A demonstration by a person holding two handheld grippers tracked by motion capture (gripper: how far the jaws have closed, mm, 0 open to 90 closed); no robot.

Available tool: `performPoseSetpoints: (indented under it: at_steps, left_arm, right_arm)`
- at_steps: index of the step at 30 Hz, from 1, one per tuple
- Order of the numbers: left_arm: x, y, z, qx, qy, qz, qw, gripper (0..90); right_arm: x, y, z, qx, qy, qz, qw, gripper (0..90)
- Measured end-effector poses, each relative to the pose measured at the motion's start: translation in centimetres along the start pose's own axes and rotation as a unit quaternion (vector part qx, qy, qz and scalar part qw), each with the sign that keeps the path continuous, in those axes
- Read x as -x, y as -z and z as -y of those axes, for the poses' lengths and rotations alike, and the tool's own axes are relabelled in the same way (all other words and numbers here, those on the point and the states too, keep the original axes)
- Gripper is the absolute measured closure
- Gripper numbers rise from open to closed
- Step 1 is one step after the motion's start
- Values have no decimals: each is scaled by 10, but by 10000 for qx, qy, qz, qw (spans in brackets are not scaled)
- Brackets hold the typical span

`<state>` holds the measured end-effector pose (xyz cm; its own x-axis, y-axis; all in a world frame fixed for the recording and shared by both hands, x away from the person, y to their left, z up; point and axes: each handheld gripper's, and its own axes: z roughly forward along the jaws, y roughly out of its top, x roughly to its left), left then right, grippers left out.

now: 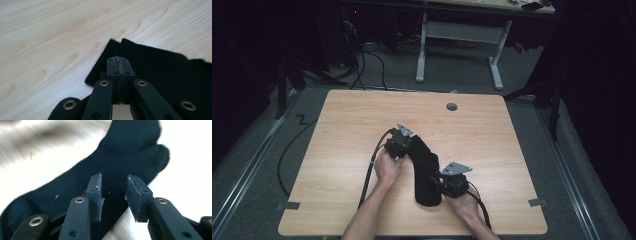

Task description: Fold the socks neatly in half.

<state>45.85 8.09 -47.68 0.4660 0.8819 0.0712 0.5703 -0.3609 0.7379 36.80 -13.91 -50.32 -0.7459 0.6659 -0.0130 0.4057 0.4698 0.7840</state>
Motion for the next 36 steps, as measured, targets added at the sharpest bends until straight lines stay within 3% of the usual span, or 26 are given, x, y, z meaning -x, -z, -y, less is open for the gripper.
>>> performPoseSetpoints:
  at_steps: [5,10,15,17,22,25,27,29,32,36]
  left_arm:
    - [-4,-5,7,-112,70,-30,9999,894]
    - [-4,-3,7,-53,38,-43,10000,895]
    - [-4,4,5,97,41,-41,9999,895]
    - [-5,9,3,241,40,-59,9997,896]
    - [-9,26,-1,601,95,-137,9981,896]
    - [-13,26,-1,626,149,-211,9977,896]
    - [-18,15,3,429,225,-313,9983,894]
    - [-21,3,7,244,276,-409,9985,881]
    - [-22,-2,9,188,340,-464,9982,792]
    - [-13,10,4,427,208,-313,9984,643]
  right_arm:
    - [13,3,-12,116,-328,207,9992,666]
    - [27,-8,-26,35,-558,449,9974,670]
    - [33,-24,-36,-284,-537,413,9973,881]
    - [32,-23,-38,-237,-487,442,9976,891]
    - [26,-8,-44,154,-359,505,9980,894]
    - [25,-4,-47,257,-323,538,9977,893]
    - [28,-15,-49,76,-311,613,9976,866]
    - [31,-27,-47,-190,-379,596,9973,768]
    - [32,-33,-43,-274,-465,578,9969,709]
    - [28,-19,-35,31,-386,503,9980,710]
